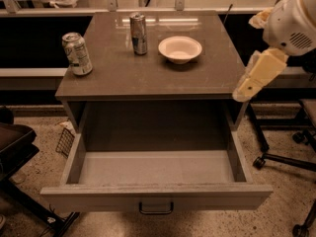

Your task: Place 7up can into top drawer

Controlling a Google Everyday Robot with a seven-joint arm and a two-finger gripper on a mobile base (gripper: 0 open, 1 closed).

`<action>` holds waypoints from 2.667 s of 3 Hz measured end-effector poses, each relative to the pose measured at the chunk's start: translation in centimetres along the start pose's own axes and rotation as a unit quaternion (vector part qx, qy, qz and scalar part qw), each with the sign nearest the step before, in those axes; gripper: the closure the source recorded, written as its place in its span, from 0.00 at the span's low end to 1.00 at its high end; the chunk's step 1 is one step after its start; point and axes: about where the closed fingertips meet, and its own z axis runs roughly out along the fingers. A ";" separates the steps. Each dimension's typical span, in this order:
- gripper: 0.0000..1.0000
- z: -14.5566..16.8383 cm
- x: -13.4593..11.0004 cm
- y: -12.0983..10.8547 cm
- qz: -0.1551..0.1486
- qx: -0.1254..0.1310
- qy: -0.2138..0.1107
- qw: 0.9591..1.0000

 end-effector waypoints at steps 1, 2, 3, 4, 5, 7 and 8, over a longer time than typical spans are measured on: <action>0.00 2.9 -1.2 -0.2 0.023 0.019 -0.103 0.994; 0.00 4.4 -2.0 0.3 0.030 0.044 -0.201 0.978; 0.00 2.9 -4.1 0.5 0.013 0.060 -0.245 0.967; 0.00 2.9 -4.1 0.5 0.013 0.060 -0.245 0.967; 0.00 5.0 -7.5 -1.2 0.013 0.055 -0.281 0.958; 0.00 11.9 -17.2 -5.9 0.067 0.029 -0.377 0.923; 0.00 15.8 -21.7 -6.5 0.080 0.004 -0.384 0.920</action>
Offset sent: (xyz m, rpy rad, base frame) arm 0.0163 0.0571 0.0002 0.7510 -0.3740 0.0899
